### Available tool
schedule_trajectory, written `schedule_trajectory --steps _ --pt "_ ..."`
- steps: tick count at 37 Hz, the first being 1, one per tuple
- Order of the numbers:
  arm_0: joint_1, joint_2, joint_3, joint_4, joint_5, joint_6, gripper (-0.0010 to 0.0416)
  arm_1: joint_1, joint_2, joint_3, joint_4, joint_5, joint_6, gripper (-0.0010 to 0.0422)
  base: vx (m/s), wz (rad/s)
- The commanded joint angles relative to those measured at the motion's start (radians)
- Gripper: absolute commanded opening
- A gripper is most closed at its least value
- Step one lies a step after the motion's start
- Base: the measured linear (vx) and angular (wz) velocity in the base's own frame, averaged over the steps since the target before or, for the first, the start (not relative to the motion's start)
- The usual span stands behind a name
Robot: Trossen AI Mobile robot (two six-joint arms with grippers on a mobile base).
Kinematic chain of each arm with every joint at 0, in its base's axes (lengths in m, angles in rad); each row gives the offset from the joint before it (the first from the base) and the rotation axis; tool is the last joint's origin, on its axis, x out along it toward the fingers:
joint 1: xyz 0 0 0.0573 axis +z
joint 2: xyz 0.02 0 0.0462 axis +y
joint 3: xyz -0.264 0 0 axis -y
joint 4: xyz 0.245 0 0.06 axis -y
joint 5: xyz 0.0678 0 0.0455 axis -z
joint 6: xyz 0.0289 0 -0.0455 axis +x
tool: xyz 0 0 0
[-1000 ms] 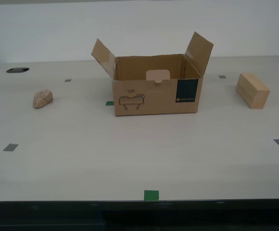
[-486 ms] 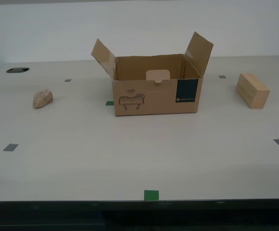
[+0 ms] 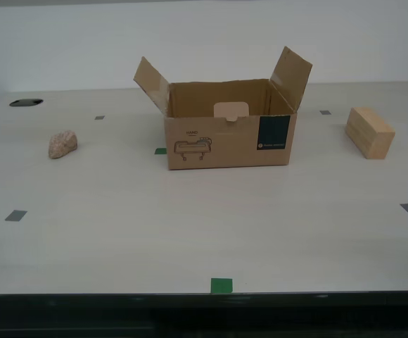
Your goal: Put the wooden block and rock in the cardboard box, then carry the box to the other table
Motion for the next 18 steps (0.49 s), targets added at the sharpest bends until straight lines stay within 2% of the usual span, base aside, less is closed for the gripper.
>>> schedule_trajectory --steps 1,8,18 --pt "0.0 0.047 0.055 -0.053 0.0 0.003 0.0399 0.0 0.035 0.024 -0.007 0.002 0.016 0.0396 0.0 0.0" --pt "0.0 0.125 0.144 -0.129 0.0 0.003 0.0398 0.0 0.108 0.07 -0.021 0.002 0.031 0.0396 0.0 0.0" --pt "0.0 0.231 0.244 -0.174 0.0 0.003 0.0399 0.0 0.229 0.138 -0.033 0.001 0.035 0.0396 0.0 0.0"
